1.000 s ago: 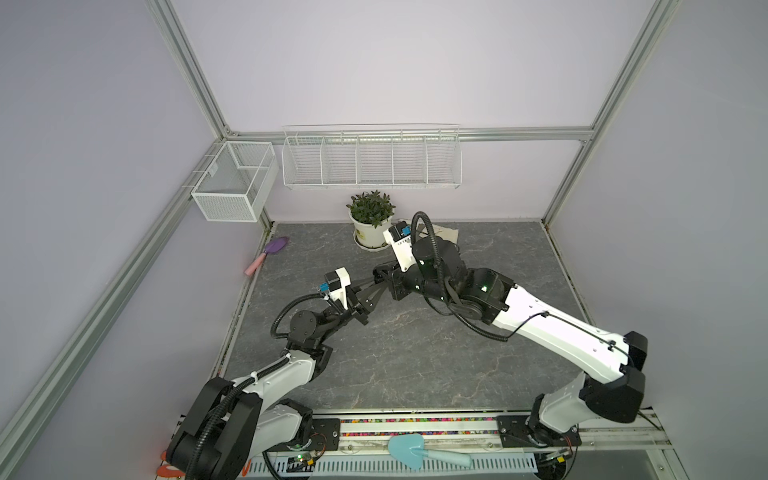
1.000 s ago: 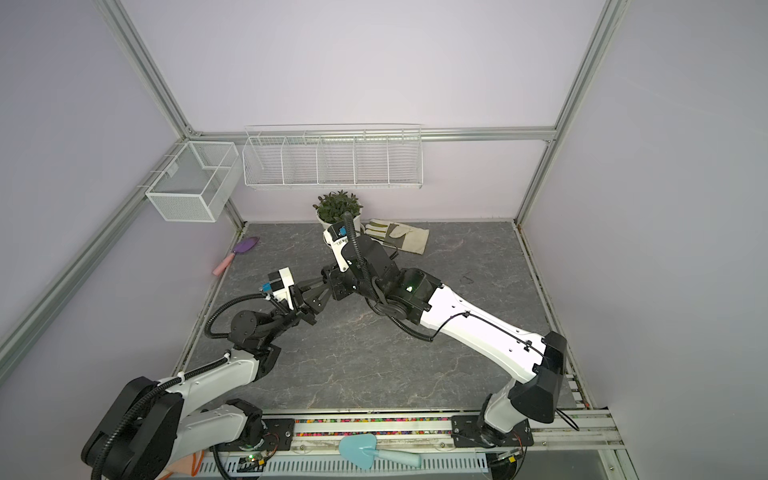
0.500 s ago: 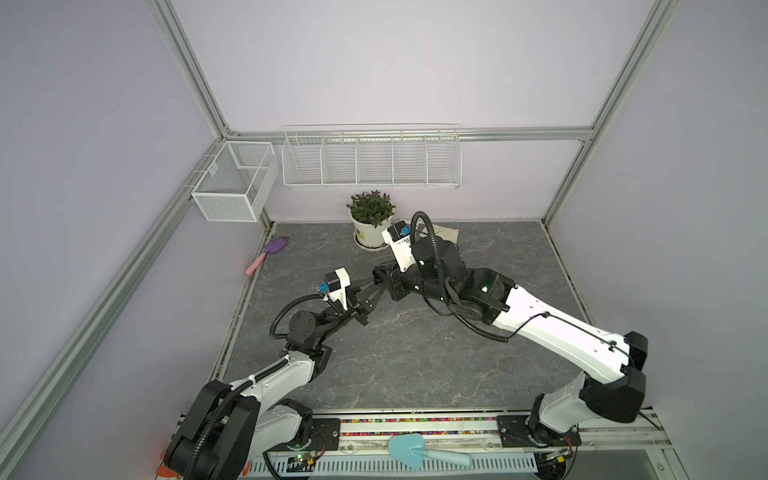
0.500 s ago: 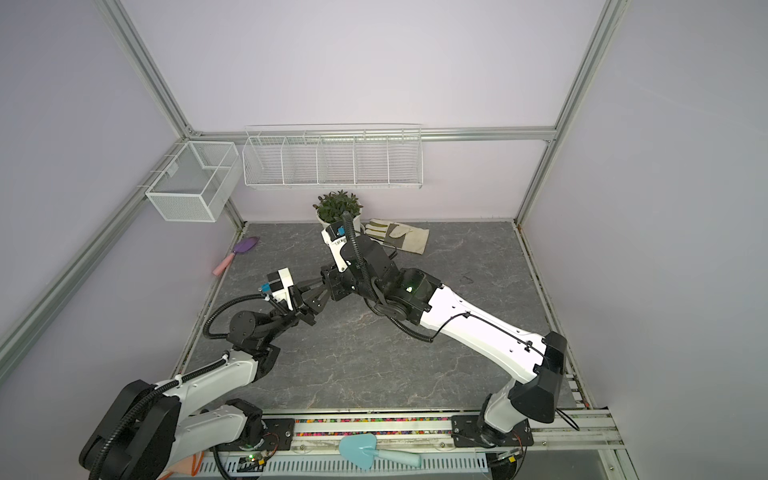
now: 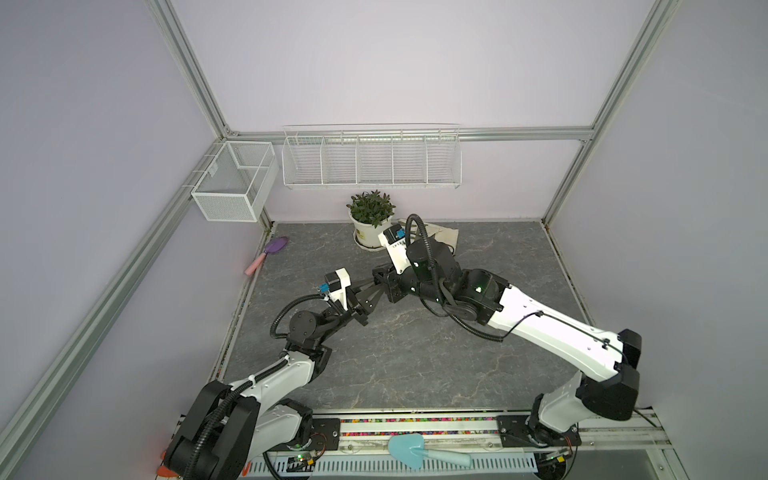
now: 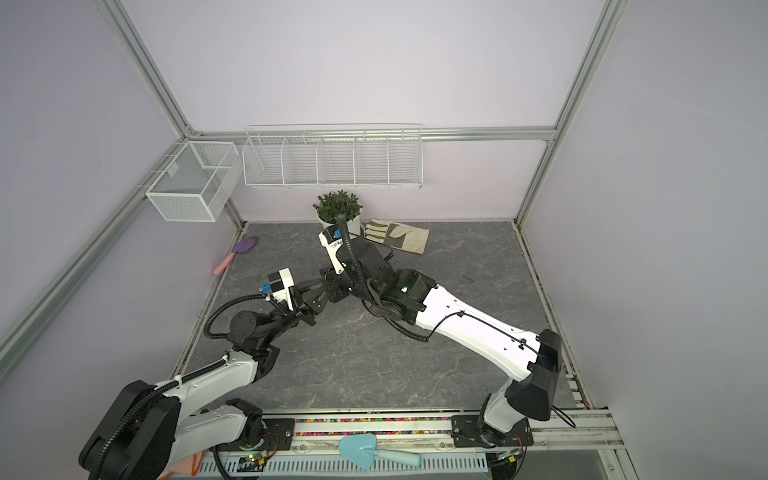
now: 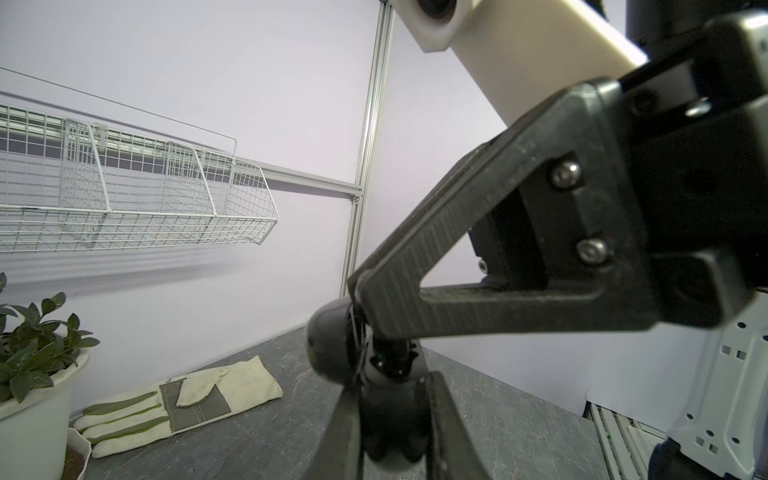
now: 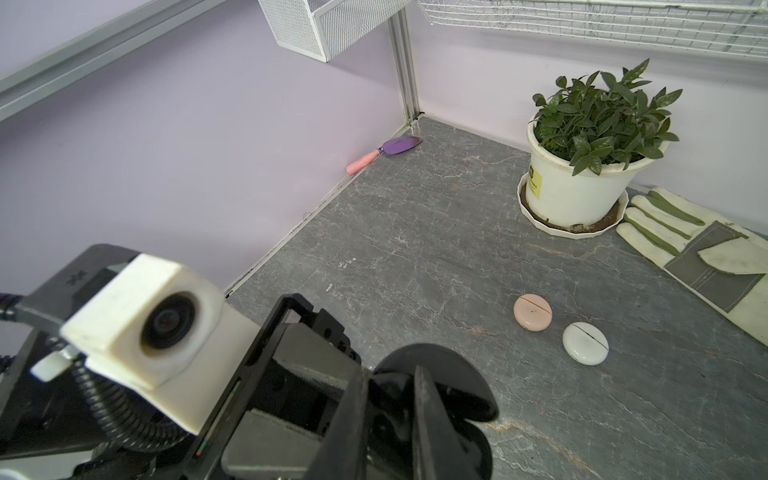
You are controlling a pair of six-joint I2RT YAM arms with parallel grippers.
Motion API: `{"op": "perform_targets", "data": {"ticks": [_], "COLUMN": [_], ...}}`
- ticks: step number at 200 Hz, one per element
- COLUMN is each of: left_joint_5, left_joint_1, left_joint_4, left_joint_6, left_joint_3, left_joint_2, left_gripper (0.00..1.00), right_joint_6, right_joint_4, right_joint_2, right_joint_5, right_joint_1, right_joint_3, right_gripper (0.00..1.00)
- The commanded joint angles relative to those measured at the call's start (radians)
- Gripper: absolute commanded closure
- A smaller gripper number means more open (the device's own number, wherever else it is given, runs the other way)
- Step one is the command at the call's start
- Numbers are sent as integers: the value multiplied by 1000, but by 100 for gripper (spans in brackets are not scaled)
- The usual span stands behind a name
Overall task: Insert the wireless bluetooth earbuds into the charging case
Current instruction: 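Lower the earbud with the right gripper into the open black case, then push the black earbud into the case slot and open the right gripper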
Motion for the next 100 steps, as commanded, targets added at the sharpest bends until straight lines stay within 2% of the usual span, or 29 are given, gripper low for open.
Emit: {"op": "perform_targets", "data": {"ticks": [1, 100], "left_joint_5": [-5, -11], "left_joint_1": [3, 3], "left_joint_4": [24, -30], "left_joint_6": [23, 40], "left_joint_3": [-5, -7], "left_joint_2": [-23, -64], "left_gripper": [100, 100], "right_joint_6": [-4, -28], "right_joint_4": [-39, -53], "right_joint_2": [26, 17], "right_joint_5": [12, 55], "right_joint_1": [5, 14], "right_joint_3": [11, 17], "right_gripper": [82, 82]}}
